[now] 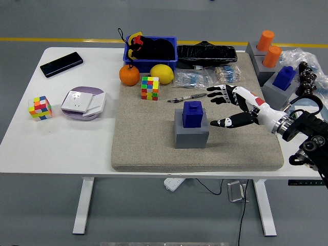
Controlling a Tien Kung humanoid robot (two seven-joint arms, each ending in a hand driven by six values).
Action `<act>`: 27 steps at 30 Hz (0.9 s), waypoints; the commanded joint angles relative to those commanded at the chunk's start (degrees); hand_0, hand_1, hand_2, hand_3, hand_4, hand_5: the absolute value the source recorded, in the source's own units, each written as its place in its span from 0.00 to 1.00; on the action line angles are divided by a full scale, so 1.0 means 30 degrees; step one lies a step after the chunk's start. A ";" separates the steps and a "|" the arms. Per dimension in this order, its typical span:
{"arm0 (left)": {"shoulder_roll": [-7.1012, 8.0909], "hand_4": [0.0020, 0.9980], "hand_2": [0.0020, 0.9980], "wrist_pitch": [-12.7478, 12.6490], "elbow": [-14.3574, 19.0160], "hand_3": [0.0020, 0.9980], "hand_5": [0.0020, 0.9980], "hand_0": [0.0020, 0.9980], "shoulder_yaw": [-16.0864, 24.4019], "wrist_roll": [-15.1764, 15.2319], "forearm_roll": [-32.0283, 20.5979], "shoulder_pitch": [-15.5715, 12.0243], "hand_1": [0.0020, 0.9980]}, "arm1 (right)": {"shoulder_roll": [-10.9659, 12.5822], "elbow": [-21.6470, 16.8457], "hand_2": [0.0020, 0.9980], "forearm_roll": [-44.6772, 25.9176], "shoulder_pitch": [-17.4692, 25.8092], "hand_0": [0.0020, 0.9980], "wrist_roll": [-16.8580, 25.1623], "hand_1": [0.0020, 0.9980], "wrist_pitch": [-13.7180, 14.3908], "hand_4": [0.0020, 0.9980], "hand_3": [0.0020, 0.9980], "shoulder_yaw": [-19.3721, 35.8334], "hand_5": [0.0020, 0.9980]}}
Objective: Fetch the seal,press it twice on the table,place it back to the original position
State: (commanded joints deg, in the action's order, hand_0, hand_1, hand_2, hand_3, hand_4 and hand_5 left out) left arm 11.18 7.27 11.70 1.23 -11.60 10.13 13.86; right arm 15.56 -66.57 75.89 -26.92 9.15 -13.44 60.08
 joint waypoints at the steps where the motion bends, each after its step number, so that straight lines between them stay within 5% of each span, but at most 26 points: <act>1: -0.0007 0.70 0.68 0.0000 0.0000 0.75 0.25 0.72 0.0004 -0.0005 0.0003 -0.0005 0.70 | -0.0008 0.0028 0.75 -0.0053 -0.0052 0.78 0.0031 0.74 0.0053 0.94 0.83 -0.0081 0.00; 27: 0.0057 0.70 0.68 0.0053 0.0011 0.75 0.25 0.73 0.0495 -0.0190 0.0719 0.0229 0.70 | -0.0871 0.1469 0.70 -0.0970 -0.1655 0.70 0.0832 0.68 0.1211 0.86 0.76 -0.2903 0.00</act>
State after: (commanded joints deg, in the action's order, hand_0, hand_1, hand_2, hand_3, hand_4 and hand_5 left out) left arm 11.35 7.43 11.73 2.72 -12.17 12.28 14.55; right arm 12.95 -62.16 72.98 -31.88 11.65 -9.80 51.37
